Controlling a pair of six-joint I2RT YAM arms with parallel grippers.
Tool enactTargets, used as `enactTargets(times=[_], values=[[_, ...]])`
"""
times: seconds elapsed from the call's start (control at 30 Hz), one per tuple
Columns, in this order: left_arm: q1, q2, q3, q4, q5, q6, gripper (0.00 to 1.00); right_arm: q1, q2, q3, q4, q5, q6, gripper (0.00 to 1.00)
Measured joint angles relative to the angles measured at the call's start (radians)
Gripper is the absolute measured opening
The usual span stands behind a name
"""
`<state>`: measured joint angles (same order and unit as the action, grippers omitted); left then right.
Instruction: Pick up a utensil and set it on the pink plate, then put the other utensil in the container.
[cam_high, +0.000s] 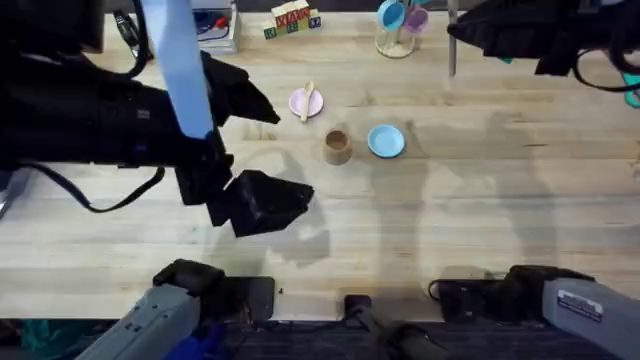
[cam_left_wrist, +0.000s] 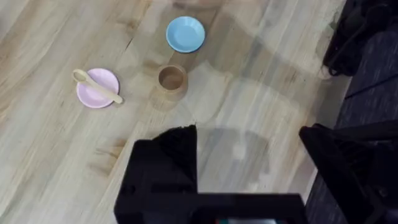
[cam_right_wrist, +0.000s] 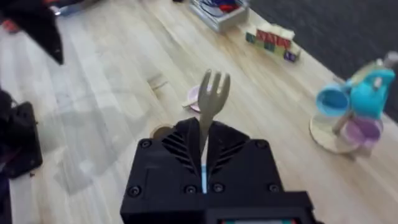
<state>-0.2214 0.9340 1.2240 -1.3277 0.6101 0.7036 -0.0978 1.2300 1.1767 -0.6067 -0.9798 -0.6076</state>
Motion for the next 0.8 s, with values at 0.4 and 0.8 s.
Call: enactTargets(times=[0.4, 0.8], values=[[0.0, 0.0, 0.0, 0.0, 0.0, 0.0, 0.995, 0.003, 0.0, 0.0, -0.031, -0.313, -0.29, 0.031], [0.0, 0.0, 0.0, 0.0, 0.0, 0.0, 0.995, 0.068, 0.006, -0.028, -0.129, -0.428, -0.483, 0.031]])
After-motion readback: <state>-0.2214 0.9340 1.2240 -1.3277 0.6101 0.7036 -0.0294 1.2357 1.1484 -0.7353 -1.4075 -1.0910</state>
